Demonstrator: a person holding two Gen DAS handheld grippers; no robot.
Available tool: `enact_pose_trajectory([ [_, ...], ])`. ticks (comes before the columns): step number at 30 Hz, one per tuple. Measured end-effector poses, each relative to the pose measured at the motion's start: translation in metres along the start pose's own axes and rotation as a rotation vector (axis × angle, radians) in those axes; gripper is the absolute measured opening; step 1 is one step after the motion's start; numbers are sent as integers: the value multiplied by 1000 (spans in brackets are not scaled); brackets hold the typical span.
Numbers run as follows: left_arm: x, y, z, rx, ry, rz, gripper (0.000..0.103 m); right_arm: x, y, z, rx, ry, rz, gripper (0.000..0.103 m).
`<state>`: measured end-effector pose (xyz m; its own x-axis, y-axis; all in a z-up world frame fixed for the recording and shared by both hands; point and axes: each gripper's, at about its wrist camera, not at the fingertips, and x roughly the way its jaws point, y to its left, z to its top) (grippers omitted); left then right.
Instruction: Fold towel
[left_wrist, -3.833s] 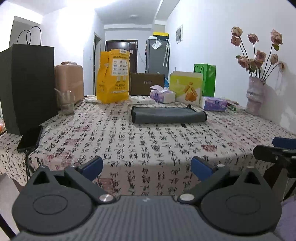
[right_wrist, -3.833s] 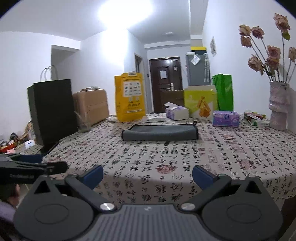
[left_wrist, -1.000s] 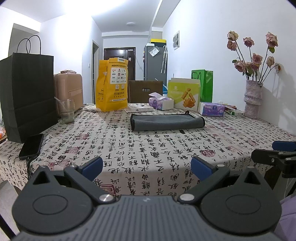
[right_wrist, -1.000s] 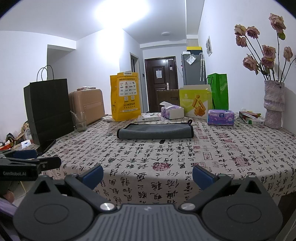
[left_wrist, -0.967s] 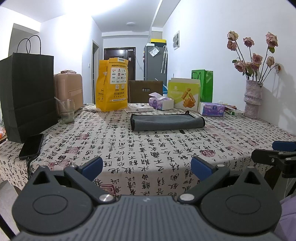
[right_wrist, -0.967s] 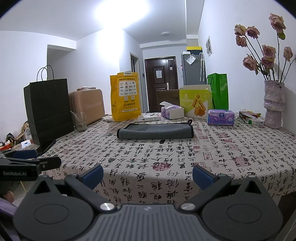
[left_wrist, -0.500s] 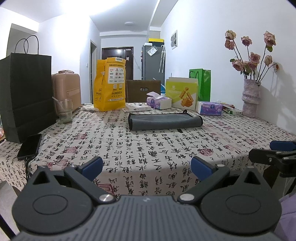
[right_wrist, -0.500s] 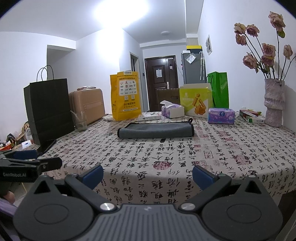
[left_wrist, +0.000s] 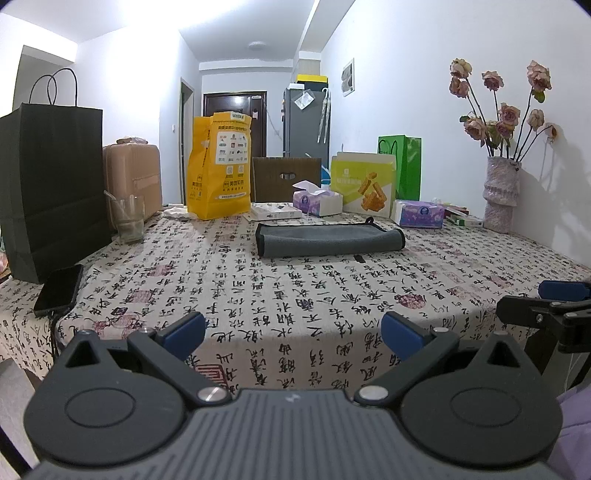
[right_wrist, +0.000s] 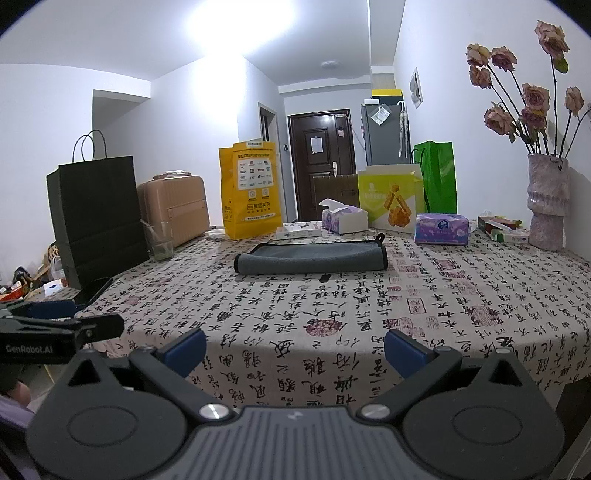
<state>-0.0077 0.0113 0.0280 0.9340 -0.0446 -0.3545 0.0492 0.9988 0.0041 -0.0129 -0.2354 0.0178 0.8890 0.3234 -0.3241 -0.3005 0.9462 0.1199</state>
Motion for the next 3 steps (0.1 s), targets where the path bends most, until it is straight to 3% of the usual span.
enact_pose_trajectory([
  [3,0,0,-1,0,1,-1,103,1,1,-2,0,2,2,103],
])
